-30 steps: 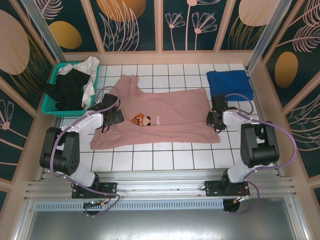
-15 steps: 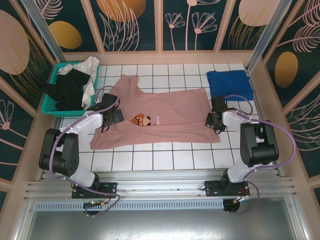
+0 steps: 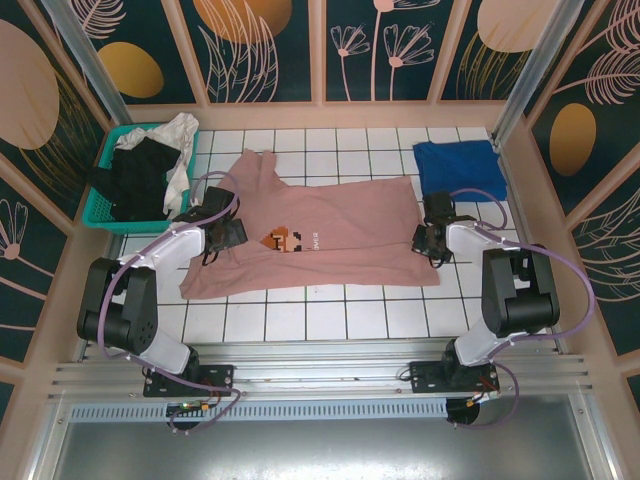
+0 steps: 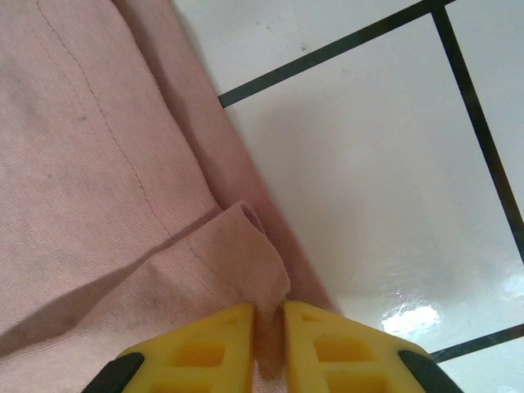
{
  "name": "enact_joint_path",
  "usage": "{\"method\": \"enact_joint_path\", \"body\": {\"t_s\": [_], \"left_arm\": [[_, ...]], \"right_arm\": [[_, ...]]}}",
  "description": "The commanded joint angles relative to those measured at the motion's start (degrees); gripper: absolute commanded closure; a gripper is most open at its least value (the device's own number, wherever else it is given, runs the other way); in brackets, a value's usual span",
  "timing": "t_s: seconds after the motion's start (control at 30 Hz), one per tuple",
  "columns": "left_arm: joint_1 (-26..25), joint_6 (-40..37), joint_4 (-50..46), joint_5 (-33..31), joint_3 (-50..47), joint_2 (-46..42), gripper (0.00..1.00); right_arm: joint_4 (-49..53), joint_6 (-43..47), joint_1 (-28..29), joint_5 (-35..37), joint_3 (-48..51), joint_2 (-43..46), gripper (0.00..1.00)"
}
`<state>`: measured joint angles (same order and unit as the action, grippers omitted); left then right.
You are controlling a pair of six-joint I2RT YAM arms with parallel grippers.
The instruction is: Fold and stack the t-shirts
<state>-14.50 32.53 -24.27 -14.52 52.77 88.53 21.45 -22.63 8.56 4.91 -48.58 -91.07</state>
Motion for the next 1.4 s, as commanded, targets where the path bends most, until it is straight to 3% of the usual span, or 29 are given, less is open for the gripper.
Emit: {"method": "enact_joint_path", "body": {"t_s": [0.0, 0.17, 0.33, 0.4, 0.57, 0.63, 0.77, 0.9, 1.07, 1.2, 1.37], "left_arm": [[0.4, -1.1, -1.2, -1.5, -0.9, -1.4, 0.10], [0.5, -1.1, -1.3, -1.7, -0.9, -1.3, 0.10], [0.5, -1.0, -1.2, -1.5, -1.0, -1.8, 0.10], [0.5, -0.9, -1.2, -1.4, -1.2, -2.1, 0.10], [0.5, -1.7, 0.2, -0.4, -1.3, -2.1, 0.27], [0.5, -2.2, 0.6, 0.0, -0.5, -1.2, 0.39], [0.5, -2.5, 0.9, 0.5, 1.4, 0.6, 0.37], [0.5, -2.3, 1.3, 2.4, 1.7, -0.1, 0.32], [-0.6, -0.8, 4.2, 12.4, -1.2, -0.3, 0.42], [-1.9, 2.6, 7.2, 16.4, -5.4, -1.3, 0.52], [-5.3, 5.9, 11.6, 20.4, -8.1, 1.3, 0.55]], "right_arm": [[1.4, 0.4, -0.4, 1.2, -0.5, -0.5, 0.79], [1.1, 0.6, -0.4, 0.9, -0.5, -0.9, 0.84], [2.1, 0.5, -0.4, 1.3, -1.0, -0.9, 0.82], [3.1, 0.5, -0.4, 1.9, -1.4, -0.1, 0.89], [5.0, 0.1, -0.4, 3.4, -2.0, 3.4, 0.92], [3.4, 0.3, -0.5, 2.6, -2.1, 3.2, 0.91], [3.2, 0.4, -0.6, 3.0, -3.9, -2.8, 0.88], [4.5, -0.5, -0.3, 4.6, -3.9, -2.9, 0.72], [4.6, -0.9, -0.3, 5.3, -3.8, 3.5, 0.61], [3.6, -0.7, -0.4, 3.6, -4.0, 4.8, 0.60], [1.4, -0.5, -0.4, 1.3, -3.2, 3.8, 0.60]]}}
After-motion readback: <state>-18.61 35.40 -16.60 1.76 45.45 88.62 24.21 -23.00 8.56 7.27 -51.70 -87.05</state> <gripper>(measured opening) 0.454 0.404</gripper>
